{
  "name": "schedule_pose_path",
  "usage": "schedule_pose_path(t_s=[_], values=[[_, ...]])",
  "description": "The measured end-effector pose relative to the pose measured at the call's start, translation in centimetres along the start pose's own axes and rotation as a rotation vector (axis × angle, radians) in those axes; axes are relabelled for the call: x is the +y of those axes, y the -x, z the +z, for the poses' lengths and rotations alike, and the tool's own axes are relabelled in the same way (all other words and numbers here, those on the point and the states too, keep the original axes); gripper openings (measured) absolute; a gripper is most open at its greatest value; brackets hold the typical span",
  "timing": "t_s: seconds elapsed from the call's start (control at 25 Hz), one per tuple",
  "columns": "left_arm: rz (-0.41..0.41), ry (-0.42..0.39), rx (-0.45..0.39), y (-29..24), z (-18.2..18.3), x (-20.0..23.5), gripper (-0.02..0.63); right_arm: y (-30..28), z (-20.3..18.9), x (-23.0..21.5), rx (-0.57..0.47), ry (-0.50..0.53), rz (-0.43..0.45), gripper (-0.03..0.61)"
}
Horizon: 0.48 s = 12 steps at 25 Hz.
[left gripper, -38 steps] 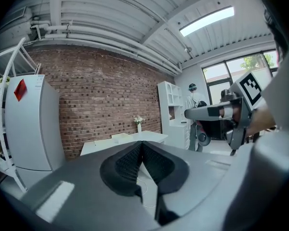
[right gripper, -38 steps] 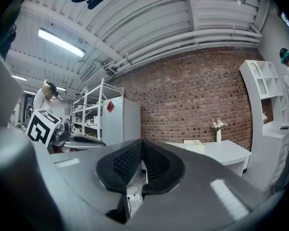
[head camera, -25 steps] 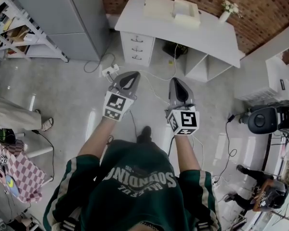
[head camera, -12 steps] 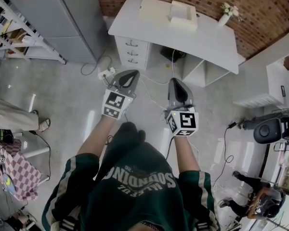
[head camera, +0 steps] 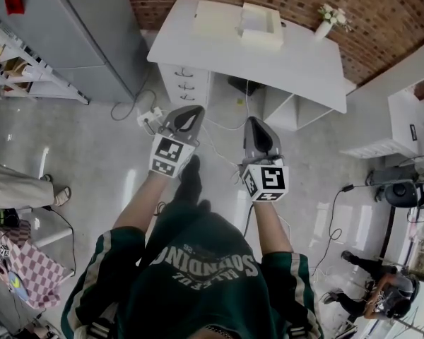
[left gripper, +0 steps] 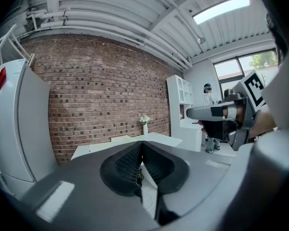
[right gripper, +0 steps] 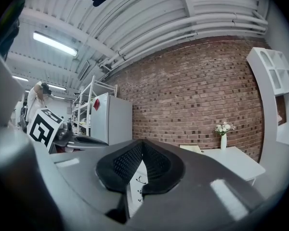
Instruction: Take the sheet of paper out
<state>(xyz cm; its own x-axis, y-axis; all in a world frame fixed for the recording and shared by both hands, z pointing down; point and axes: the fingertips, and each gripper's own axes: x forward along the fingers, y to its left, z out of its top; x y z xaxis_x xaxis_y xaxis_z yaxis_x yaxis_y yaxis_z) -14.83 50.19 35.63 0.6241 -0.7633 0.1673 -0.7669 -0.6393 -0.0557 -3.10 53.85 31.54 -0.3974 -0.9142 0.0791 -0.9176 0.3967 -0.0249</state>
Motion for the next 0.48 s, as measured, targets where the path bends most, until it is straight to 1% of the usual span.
schedule_pose_path(t_s=[0.28,0.48], values=[[-0.028,-0.001,0.000,-5.9,-0.1,4.6,0.011,-6.9,0.0,-2.5,0.007,0.001,-0.017,0.000],[-0.056,0.013,0.000,-10.0,0.8,8.2,0.011,-11.7,1.0,-4.3,0.017,0.002,-0.042,0.000]])
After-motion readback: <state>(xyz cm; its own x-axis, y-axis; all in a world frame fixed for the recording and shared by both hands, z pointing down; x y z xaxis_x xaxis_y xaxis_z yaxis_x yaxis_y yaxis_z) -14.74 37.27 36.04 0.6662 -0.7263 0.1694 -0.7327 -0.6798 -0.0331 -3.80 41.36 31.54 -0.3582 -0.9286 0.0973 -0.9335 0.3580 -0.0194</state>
